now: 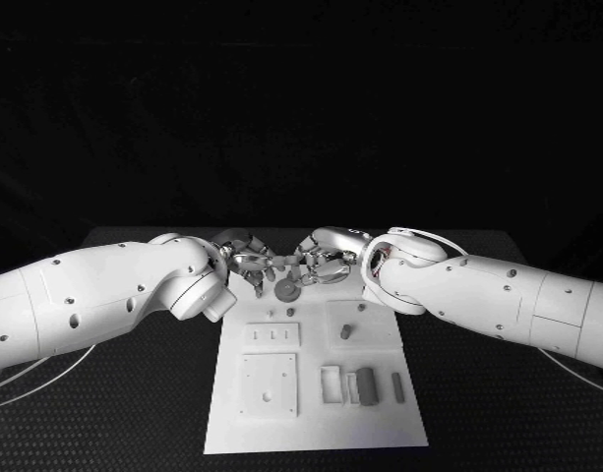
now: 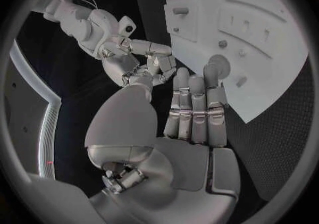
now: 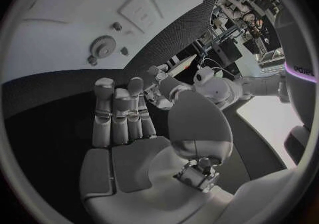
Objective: Assemble the parts on the task board
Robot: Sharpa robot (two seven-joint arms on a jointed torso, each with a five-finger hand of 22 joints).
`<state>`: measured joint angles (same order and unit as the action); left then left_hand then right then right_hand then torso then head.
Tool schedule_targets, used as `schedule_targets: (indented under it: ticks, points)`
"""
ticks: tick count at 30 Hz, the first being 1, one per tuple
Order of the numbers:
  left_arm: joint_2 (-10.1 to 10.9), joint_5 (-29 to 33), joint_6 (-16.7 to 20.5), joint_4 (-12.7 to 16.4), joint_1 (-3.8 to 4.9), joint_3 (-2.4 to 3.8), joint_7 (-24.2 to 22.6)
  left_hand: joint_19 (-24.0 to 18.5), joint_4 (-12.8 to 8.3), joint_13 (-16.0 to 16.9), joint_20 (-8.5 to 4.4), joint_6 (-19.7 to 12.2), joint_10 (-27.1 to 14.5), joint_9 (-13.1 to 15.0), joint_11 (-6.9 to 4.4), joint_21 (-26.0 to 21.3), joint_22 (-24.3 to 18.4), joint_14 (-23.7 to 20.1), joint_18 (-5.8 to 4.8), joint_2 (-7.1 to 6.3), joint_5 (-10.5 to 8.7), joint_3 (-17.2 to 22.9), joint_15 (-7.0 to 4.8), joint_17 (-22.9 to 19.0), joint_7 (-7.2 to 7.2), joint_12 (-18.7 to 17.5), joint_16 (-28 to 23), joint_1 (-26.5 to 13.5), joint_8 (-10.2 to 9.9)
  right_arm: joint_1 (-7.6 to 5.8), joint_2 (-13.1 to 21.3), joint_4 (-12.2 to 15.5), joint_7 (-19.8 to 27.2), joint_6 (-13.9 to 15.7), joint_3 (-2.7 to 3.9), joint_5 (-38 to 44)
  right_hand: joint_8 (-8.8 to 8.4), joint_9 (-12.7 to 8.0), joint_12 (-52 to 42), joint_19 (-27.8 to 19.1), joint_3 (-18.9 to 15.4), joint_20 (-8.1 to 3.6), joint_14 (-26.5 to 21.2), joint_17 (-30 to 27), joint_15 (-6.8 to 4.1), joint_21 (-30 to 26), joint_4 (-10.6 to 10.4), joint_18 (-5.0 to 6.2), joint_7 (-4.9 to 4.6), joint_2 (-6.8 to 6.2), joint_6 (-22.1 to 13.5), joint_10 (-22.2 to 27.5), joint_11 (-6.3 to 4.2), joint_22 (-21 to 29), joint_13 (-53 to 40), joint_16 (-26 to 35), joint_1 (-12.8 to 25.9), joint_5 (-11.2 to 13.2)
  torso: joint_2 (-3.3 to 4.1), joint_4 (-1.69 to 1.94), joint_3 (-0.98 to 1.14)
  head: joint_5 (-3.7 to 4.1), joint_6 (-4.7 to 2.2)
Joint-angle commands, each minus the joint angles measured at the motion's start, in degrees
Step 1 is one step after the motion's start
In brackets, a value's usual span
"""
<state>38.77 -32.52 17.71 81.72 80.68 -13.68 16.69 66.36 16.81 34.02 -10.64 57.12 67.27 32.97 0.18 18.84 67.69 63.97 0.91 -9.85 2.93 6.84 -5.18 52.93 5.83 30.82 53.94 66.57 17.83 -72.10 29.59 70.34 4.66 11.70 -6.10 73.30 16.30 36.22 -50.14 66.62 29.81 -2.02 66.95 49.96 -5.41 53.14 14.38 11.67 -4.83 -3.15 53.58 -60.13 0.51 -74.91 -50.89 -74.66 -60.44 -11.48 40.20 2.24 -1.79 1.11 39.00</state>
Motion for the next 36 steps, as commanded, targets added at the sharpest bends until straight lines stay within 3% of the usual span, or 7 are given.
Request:
schedule_targets:
  ticks: [1, 6, 17, 27, 36]
  points:
    - [-0.15, 0.37, -1.35, 0.22, 0.00, 0.04, 1.29, 0.53, 0.04, -0.13, -0.15, 0.95, 0.68, -0.11, -0.03, -0.44, 0.06, -0.26, 0.17, -0.14, -0.14, 0.74, -0.16, -0.30, 0.20, -0.27, 0.45, -1.11, -0.17, 0.04, -0.13, 0.19, -0.65, -0.55, 0.01, 1.11, 0.10, 0.05, -0.27, 0.07, -0.22, -0.41, -0.03, 0.02, -0.46, 0.12, -0.26, 3.33, -1.79, 0.01, 1.47, 0.31, -0.21, -1.07, 0.07, -0.21, 0.45, -0.19, -0.01, 0.03, -0.02, 0.08, 0.10]
    - [-0.35, -0.73, -2.87, 0.31, -0.02, 0.04, 3.37, 2.45, 0.01, 0.36, -0.85, 3.26, 2.51, -0.10, -0.99, 0.31, 1.13, 0.83, 0.44, -0.94, -0.13, 2.54, -1.08, -0.53, -0.76, 1.18, 2.92, -4.03, 0.35, 0.04, -0.18, 0.39, -1.36, 0.35, 0.02, 1.61, 0.10, 0.07, -0.28, 0.07, -0.20, -0.41, -0.03, 0.01, -0.45, 0.11, -0.25, 3.33, -1.79, 0.03, 1.48, 0.31, -0.20, -1.07, 0.07, -0.21, 0.46, -0.20, 0.03, 0.05, 0.06, 0.05, 0.14]
    - [-1.12, -1.22, -3.91, 0.16, -0.02, 0.04, 4.19, 4.12, 0.01, 1.12, -1.79, 5.46, 4.10, 0.11, -2.00, 1.16, 2.89, 1.93, 0.54, -1.00, -0.14, 4.48, -2.21, -1.22, -1.75, 2.79, 5.57, -7.02, 0.85, 0.04, -0.62, 0.71, -1.95, 0.03, 0.02, 2.33, 0.09, 0.11, -0.31, 0.10, -0.22, -0.43, -0.01, 0.01, -0.45, 0.12, -0.22, 3.33, -1.79, -0.06, 1.50, 0.29, -0.21, -1.06, 0.07, -0.22, 0.52, -0.19, 0.02, 0.02, 0.03, 0.03, 0.49]
    - [-1.35, -1.45, -3.56, 0.10, -0.02, 0.04, 4.80, 4.65, -0.13, 1.56, -2.18, 6.23, 4.64, 0.31, -2.40, 1.51, 3.79, 2.32, 0.54, 0.15, -0.15, 4.22, -2.65, -1.59, -2.13, 3.43, 6.62, -6.42, 1.08, 0.04, -0.85, 0.64, -2.24, -0.30, 0.02, 2.75, 0.07, 0.13, -0.35, 0.13, -0.19, -0.44, 0.00, 0.01, -0.46, 0.12, -0.23, 3.33, -1.79, -0.03, 1.50, 0.26, -0.21, -1.06, 0.08, -0.23, 0.55, -0.20, 0.01, 0.03, 0.00, 0.10, 0.53]
    - [-1.40, -1.55, -3.61, 0.10, -0.02, 0.05, 5.11, 4.91, -0.17, 2.27, -2.58, 6.61, 4.63, 0.69, -2.60, 1.49, 5.26, 2.23, 0.25, 3.07, -0.16, 0.21, -2.93, -2.72, -2.31, 4.10, 8.02, -1.89, 1.04, 0.04, -0.68, 1.04, -2.27, -0.21, 0.02, 2.80, 0.07, 0.15, -0.37, 0.16, -0.19, -0.45, 0.02, 0.00, -0.46, 0.13, -0.27, 3.33, -1.79, -0.01, 1.51, 0.23, -0.21, -1.05, 0.08, -0.24, 0.62, -0.20, 0.06, 0.06, 0.01, 0.13, 0.57]
